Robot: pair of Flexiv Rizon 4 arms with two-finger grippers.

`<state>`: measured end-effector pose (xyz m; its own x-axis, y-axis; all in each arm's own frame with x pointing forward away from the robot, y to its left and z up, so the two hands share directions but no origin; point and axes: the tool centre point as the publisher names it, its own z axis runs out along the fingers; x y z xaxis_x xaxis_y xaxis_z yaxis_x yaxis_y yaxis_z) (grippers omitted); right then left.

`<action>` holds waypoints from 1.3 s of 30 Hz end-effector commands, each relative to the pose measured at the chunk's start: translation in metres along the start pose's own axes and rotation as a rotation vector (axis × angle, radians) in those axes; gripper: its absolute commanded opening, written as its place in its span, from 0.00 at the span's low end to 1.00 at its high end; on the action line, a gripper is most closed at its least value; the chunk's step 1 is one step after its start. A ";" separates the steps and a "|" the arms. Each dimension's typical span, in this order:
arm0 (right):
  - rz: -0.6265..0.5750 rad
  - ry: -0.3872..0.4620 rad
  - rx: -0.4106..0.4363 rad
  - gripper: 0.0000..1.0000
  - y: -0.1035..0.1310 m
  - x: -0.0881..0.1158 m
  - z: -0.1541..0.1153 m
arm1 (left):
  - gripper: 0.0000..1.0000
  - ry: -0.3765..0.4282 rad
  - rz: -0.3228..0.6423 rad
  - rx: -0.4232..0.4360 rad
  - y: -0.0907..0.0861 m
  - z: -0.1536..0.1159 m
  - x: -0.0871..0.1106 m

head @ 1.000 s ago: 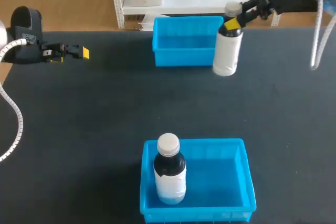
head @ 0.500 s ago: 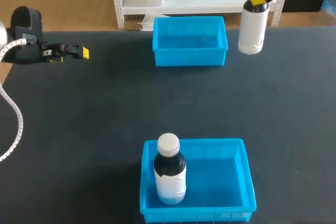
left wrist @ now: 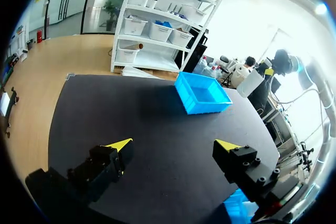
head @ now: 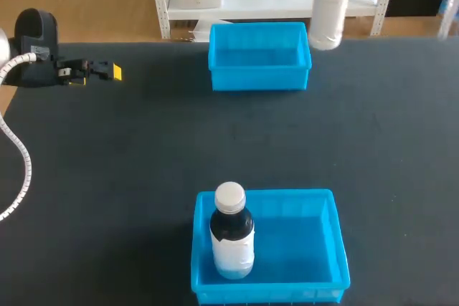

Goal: Pick up the bottle, and place it in the far bin if it is heavy, or in the near bin if it is light.

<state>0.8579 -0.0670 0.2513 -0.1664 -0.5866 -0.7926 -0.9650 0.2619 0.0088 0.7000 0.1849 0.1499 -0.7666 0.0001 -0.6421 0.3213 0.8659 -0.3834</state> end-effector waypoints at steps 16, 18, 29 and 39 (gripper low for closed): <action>-0.048 -0.019 -0.216 0.00 -0.027 -0.034 0.082 | 1.00 0.000 0.000 0.000 0.000 0.000 0.000; -0.050 -0.021 -0.227 0.00 -0.027 -0.036 0.090 | 1.00 0.000 0.000 0.000 0.000 0.000 0.000; -0.060 -0.023 -0.278 0.00 -0.020 -0.040 0.132 | 1.00 0.000 0.000 0.000 0.000 0.000 0.000; -0.079 -0.031 -0.307 0.00 -0.016 -0.040 0.163 | 1.00 0.000 0.000 0.000 0.000 0.000 0.000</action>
<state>0.8978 0.0695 0.1858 -0.0883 -0.5693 -0.8174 -0.9883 0.1528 0.0004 0.7000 0.1849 0.1499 -0.7666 0.0001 -0.6421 0.3212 0.8659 -0.3834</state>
